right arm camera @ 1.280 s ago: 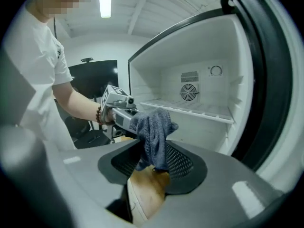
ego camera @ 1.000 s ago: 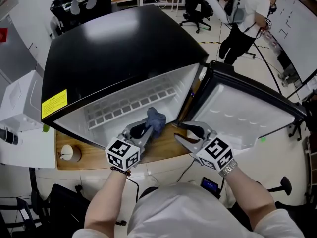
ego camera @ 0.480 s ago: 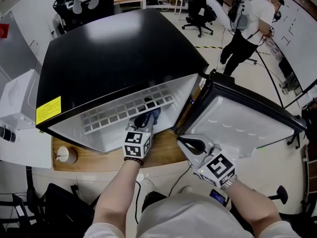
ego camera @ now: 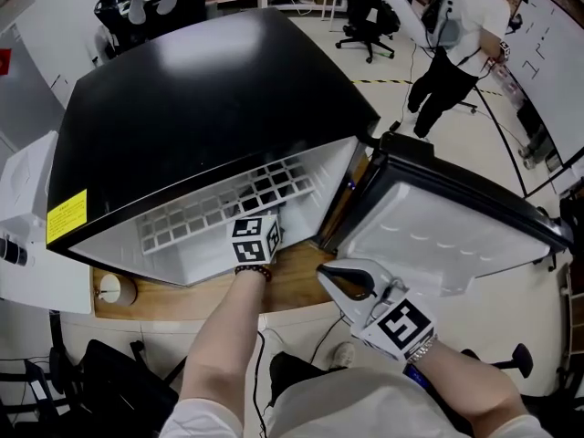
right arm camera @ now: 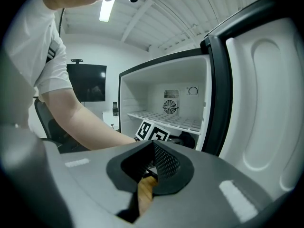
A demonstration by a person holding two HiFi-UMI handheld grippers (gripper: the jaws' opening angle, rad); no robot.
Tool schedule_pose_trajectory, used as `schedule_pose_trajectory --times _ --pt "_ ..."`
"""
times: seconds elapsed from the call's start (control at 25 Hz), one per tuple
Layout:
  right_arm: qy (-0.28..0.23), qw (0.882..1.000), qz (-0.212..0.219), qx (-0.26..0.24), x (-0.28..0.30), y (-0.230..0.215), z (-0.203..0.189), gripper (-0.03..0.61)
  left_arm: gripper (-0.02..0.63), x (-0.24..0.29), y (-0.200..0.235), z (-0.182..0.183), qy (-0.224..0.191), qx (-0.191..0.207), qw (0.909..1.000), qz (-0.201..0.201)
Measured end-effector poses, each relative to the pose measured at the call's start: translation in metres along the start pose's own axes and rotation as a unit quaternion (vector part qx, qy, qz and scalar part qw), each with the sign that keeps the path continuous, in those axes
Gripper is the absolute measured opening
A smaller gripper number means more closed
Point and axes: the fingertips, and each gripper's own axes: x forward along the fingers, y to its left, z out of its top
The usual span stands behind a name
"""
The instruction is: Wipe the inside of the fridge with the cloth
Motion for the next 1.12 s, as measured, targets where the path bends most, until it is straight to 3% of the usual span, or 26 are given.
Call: schedule_pose_trajectory --times 0.4,0.72,1.12 --pt "0.012 1.0 0.008 0.01 -0.005 0.007 -0.012 0.002 0.058 0.027 0.001 0.005 -0.005 -0.01 0.9999 0.001" --pt "0.012 1.0 0.008 0.023 -0.011 0.009 -0.018 0.002 0.057 0.032 -0.013 0.001 -0.004 -0.016 0.9993 -0.035" --pt "0.002 0.999 0.022 0.04 -0.015 0.025 -0.021 0.002 0.055 0.01 -0.037 -0.009 0.007 0.004 0.9976 -0.068"
